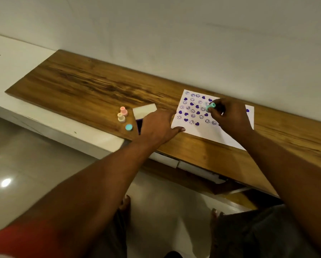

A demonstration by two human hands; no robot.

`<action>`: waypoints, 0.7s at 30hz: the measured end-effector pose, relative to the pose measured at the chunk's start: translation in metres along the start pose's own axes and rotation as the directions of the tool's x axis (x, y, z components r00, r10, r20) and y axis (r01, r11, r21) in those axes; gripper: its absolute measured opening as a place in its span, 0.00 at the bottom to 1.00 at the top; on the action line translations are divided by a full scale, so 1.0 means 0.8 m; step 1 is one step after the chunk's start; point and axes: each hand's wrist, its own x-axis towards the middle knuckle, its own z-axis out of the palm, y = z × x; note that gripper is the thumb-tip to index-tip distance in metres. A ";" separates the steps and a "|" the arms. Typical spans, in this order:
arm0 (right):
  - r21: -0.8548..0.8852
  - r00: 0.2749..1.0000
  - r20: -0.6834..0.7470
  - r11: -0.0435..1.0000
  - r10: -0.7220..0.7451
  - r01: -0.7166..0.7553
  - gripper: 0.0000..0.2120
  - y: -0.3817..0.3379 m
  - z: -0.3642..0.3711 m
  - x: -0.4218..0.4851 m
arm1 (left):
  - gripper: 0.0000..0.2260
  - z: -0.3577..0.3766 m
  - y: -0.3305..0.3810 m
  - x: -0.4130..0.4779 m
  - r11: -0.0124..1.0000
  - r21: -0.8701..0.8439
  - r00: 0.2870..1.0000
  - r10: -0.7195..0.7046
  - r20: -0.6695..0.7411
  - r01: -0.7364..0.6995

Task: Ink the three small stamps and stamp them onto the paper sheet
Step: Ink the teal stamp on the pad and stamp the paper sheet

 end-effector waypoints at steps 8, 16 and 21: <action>-0.099 0.996 0.087 0.994 -0.029 0.037 0.13 0.040 0.012 -0.024 | 0.42 0.051 0.087 0.031 0.999 -0.041 0.991 0.037 0.132 -0.031; -0.134 0.986 0.165 0.989 -0.035 0.058 0.14 0.043 0.038 -0.025 | 0.42 0.067 0.084 0.031 0.995 -0.097 0.983 0.015 0.185 0.003; -0.164 0.990 0.128 0.984 -0.053 0.073 0.15 0.034 0.034 -0.016 | 0.42 0.069 0.087 0.029 0.990 -0.136 0.979 -0.003 0.202 0.031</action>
